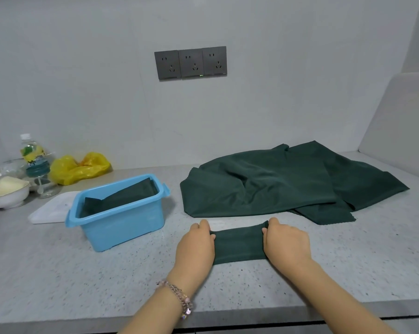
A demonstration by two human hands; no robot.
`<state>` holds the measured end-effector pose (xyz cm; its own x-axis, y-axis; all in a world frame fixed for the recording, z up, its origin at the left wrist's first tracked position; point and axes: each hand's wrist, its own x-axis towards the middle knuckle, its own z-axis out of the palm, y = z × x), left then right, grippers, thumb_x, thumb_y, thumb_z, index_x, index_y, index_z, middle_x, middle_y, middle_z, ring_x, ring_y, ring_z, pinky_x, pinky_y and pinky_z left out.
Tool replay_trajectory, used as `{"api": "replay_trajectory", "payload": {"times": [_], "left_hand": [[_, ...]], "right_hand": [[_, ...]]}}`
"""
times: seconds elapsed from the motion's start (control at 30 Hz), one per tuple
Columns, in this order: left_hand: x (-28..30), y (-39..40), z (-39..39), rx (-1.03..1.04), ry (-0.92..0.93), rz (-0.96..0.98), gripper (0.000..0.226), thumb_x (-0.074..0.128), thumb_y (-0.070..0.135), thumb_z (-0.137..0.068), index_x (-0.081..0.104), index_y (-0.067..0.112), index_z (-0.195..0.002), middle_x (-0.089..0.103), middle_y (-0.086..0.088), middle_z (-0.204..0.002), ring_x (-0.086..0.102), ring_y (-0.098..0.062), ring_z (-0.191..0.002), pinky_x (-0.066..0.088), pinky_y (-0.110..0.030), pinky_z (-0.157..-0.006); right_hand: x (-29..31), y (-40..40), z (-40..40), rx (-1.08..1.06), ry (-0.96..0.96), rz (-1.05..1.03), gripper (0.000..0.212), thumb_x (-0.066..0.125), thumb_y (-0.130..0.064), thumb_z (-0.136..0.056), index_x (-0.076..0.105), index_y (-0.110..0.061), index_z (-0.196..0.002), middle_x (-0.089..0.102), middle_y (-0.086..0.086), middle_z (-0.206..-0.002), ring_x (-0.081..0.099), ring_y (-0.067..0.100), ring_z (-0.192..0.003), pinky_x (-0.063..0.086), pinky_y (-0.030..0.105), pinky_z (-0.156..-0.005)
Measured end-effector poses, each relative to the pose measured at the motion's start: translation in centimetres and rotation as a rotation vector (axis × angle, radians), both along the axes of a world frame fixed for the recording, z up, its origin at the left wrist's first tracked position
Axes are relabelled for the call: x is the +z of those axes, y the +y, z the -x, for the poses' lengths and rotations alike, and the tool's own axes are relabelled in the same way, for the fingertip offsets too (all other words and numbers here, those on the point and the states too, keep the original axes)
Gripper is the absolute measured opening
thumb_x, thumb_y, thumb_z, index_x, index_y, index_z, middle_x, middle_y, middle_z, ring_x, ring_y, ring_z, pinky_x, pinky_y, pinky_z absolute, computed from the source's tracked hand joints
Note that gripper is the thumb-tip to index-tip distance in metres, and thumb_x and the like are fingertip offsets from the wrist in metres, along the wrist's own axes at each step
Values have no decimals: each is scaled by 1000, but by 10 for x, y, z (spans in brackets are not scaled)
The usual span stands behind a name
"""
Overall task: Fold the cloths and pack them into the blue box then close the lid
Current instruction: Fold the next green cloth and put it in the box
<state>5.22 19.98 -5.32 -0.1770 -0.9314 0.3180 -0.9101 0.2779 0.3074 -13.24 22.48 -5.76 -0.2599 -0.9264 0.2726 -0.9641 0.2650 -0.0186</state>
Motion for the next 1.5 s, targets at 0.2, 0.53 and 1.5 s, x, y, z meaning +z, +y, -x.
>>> {"api": "replay_trajectory", "payload": {"times": [0.2,0.53,1.5], "left_hand": [[-1,-2,3,16,-104,-12,21,30,28,-102,43,14,-112,52,-3,-109,42,-15,-81,34,-27,-64],[-3,-1,-6,62,125,-72,18,46,36,-96,51,22,-105,46,5,-109,37,-13,-108,39,-25,-73],[146,10,-212,61,876,-122,14,74,9,-79,74,17,-90,73,-6,-86,68,-15,-77,53,-20,-60]], "right_hand": [[-8,-1,-4,-46,9,70,19,30,-29,-99,41,-18,-110,61,-6,-91,46,12,-63,22,25,-48],[-1,4,7,15,-383,95,15,42,-34,-96,48,-23,-104,48,-2,-106,41,21,-107,29,29,-86],[151,-49,-131,829,-1224,-79,17,59,-6,-90,69,-10,-104,71,11,-99,69,18,-90,54,26,-86]]}}
